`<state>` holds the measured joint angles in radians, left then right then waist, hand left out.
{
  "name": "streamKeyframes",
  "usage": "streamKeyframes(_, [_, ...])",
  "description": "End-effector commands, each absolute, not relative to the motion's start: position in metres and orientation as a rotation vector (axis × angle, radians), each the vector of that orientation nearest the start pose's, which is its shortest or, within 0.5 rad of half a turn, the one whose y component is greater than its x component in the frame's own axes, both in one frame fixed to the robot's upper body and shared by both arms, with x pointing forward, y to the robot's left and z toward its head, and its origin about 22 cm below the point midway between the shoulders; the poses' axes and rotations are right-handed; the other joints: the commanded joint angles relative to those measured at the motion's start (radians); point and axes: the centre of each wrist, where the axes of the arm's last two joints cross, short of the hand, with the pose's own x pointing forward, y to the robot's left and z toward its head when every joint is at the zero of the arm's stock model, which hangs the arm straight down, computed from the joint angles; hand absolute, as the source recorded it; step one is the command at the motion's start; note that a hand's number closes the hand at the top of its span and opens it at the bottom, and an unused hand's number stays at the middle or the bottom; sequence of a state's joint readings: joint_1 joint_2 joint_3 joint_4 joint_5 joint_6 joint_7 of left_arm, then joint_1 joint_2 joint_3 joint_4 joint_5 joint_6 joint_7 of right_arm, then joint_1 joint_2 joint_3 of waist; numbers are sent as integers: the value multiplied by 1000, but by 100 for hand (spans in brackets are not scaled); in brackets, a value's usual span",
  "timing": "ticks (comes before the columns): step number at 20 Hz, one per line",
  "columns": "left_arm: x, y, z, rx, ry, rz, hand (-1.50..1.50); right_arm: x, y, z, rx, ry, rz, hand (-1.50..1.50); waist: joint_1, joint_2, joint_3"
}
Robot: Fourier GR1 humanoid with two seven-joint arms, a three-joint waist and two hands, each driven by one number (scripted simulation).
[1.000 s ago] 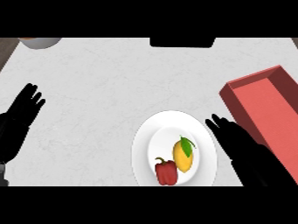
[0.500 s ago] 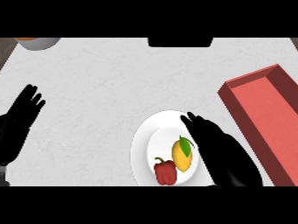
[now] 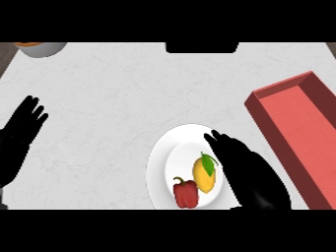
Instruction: Pick the lemon from the plate and place it in the cardboard box
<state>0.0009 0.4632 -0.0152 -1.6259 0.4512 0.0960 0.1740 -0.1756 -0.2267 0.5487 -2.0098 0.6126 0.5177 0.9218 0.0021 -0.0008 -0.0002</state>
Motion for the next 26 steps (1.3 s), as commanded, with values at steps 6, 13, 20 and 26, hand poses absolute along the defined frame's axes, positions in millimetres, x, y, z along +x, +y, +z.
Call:
streamKeyframes(6, [248,325,55,57,-1430,28,0,210,-123,133,-614,-1064,1258,-150,-1,0,0])
streamKeyframes(13, [243,323,46,33,-1444,35,0,211,-105,110,-657,-1015,1295,-150,-1,1,0])
streamKeyframes(20, [244,318,49,41,-1437,46,0,235,-114,110,-649,-989,1296,-150,-1,1,0])
streamKeyframes(26, [247,323,67,74,-1435,62,0,223,-99,91,-692,-954,1294,-150,-2,0,0])
